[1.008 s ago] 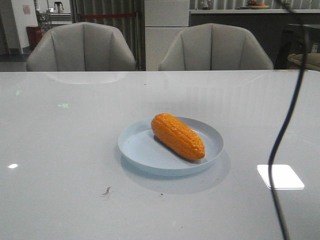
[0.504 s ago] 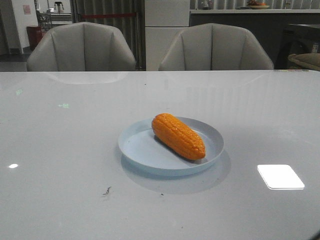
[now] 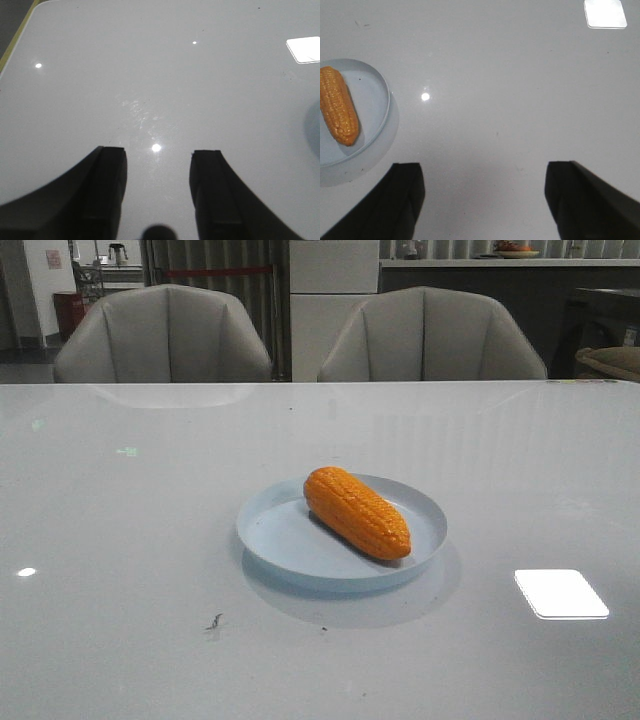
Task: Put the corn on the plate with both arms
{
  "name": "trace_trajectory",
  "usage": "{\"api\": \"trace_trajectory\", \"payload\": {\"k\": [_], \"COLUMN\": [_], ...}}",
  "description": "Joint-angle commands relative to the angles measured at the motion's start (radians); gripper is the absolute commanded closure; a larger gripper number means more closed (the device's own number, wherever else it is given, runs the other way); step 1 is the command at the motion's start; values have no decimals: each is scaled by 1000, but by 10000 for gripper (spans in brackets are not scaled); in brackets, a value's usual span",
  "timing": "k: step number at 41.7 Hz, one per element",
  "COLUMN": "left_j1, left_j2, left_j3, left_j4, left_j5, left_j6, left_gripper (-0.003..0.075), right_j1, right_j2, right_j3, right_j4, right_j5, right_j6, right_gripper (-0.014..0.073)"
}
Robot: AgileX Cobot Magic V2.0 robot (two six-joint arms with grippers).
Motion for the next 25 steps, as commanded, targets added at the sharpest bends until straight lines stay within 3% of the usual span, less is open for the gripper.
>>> {"api": "trace_trajectory", "payload": {"k": [1,6,15,25], "left_j1": [-3,-3,-3,-3], "left_j2": [-3,-3,-3,-3], "left_j3": [-29,-29,-29,-29], "left_j4": [6,6,6,6], "left_j5": [-78,-79,-79,-79], "left_j6": [-9,-9,-9,-9], "left_gripper": [356,427,626,631], "right_j1": [-8,-8,-8,-8], "right_j2": [-10,-10,-10,-10], "right_j3": [-26,-26,-26,-26], "right_j4": [-13,-13,-13,-13], "right_j5": [-66,-63,-63,-63], "right_j6": [-2,-2,-2,-2], "right_gripper": [-8,-8,-8,-8]}}
